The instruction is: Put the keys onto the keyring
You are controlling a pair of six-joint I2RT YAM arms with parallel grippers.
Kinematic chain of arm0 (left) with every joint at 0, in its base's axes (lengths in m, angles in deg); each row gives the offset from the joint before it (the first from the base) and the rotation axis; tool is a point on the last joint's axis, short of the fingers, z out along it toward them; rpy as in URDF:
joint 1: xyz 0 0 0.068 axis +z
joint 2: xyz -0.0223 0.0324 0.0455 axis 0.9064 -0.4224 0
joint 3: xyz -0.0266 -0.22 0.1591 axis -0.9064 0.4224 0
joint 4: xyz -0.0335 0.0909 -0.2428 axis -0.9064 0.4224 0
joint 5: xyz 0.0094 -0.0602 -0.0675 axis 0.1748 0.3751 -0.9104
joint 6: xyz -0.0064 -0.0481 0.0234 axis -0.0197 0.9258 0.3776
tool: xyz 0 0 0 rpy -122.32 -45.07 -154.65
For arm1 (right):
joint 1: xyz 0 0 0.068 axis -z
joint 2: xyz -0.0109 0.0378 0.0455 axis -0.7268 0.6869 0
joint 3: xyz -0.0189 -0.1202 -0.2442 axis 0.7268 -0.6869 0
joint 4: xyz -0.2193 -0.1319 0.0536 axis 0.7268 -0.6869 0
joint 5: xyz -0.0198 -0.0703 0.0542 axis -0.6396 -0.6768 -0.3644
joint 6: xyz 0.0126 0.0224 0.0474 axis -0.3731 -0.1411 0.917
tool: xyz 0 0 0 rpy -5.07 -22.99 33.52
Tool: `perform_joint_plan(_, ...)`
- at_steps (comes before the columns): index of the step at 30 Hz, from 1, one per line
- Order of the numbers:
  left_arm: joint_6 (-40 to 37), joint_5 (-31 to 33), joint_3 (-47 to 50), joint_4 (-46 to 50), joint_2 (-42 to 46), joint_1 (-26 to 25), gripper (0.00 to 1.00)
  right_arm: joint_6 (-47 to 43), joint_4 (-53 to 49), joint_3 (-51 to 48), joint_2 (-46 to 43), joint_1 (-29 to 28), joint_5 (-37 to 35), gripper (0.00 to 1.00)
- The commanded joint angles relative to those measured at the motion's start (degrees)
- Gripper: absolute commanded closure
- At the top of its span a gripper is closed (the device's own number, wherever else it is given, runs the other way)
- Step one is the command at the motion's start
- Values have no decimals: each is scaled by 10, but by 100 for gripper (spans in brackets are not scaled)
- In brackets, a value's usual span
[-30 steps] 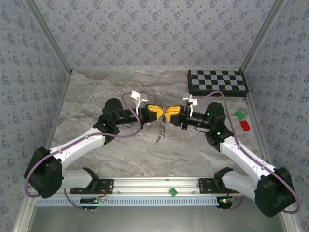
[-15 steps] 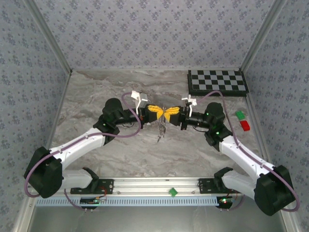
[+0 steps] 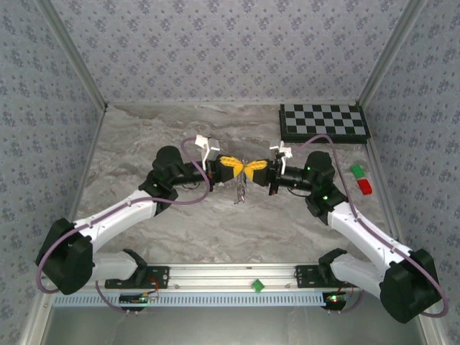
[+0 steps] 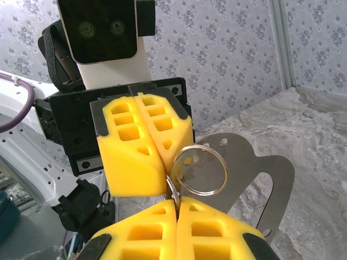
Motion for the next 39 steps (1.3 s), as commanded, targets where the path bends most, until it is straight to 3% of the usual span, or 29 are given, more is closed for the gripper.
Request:
perform_joint_plan(1, 0, 2, -7, -30, 2, -2, 77, -48, -74, 31, -22, -7, -14, 100)
perform_joint_plan(5, -2, 6, -8, -26, 5, 3, 70, -103, -191, 68, -30, -10, -55, 100)
perform_joint_plan(18, -52, 28, 41, 3, 45, 31, 68, -234, -586, 274, 67, -62, -205, 100)
perform_joint_plan(30, -93, -15, 59, 22, 23, 46, 69, -309, -785, 455, 173, -148, -368, 100)
perform_joint_plan(39, -111, -49, 47, 32, -4, 48, 69, -350, -860, 527, 217, -159, -377, 100)
